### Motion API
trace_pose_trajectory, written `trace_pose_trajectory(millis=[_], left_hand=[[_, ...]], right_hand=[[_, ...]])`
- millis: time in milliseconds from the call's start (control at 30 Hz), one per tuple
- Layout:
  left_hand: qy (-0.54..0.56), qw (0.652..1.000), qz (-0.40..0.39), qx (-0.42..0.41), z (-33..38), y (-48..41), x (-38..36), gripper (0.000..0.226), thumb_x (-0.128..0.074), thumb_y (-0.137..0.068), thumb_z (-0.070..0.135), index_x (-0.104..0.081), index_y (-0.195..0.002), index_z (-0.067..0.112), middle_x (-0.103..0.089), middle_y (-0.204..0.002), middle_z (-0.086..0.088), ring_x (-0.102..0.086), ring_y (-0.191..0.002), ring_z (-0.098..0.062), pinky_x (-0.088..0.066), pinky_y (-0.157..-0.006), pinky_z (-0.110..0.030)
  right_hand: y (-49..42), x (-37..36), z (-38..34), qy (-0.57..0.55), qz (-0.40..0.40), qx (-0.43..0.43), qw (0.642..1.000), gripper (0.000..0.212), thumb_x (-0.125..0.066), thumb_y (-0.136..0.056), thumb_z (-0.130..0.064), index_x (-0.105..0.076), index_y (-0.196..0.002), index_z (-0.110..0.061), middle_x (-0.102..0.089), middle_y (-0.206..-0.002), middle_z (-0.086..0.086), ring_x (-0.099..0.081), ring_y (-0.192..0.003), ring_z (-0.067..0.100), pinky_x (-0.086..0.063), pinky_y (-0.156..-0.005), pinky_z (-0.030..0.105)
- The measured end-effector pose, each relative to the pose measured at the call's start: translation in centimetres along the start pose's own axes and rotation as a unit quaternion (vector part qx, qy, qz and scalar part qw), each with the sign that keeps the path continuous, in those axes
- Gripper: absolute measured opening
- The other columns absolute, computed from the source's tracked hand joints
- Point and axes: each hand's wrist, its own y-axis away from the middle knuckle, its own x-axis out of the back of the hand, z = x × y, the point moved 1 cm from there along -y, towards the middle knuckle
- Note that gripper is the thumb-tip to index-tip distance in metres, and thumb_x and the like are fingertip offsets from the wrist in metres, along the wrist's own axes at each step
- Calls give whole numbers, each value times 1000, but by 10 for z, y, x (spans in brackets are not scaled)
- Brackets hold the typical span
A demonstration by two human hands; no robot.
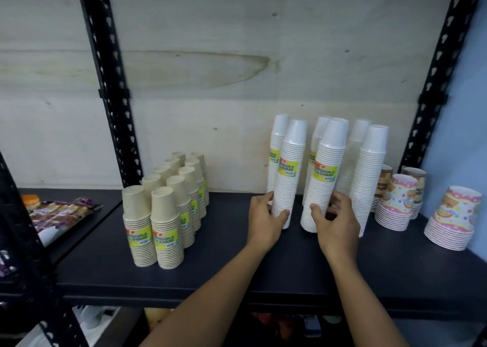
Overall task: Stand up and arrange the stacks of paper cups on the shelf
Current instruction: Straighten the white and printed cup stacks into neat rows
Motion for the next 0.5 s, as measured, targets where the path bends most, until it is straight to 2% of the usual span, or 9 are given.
trace_pose_trajectory(millis=[133,267,400,500], left_hand=[[-16,999,47,-7,-8,1,29,54,-77,-87,23,-58,-137,23,-55,-129,4,-60,-105,-6,-51,-93,-25],[-46,995,84,-13,-17,4,53,56,-77,-87,23,-56,-139,24,-61,-127,5,-60,-109,-7,-51,-96,-29],[-48,992,115,6,-26,10,63,58,-78,-86,25,-55,-139,23,-61,-130,3,-60,-114,-9,-52,-101,-36],[-56,991,123,12,-32,15,68,58,-77,-86,27,-55,-139,25,-59,-129,5,-59,-115,-10,-51,-102,-38]], right_hand=[[3,-22,-14,-37,-53,-15,998,44,-76,-88,-25,-56,-127,-21,-64,-110,-14,-63,-94,5,-47,-82,23],[12,-47,-23,-74,-110,-30,991,39,-77,-88,-26,-54,-119,-29,-60,-104,-26,-62,-93,-6,-43,-73,9],[17,-65,-27,-88,-137,-39,986,43,-76,-88,-25,-56,-127,-23,-62,-114,-16,-67,-93,3,-45,-73,8],[23,-74,-29,-89,-161,-31,982,45,-76,-88,-24,-56,-128,-21,-63,-118,-12,-67,-91,3,-47,-70,7]])
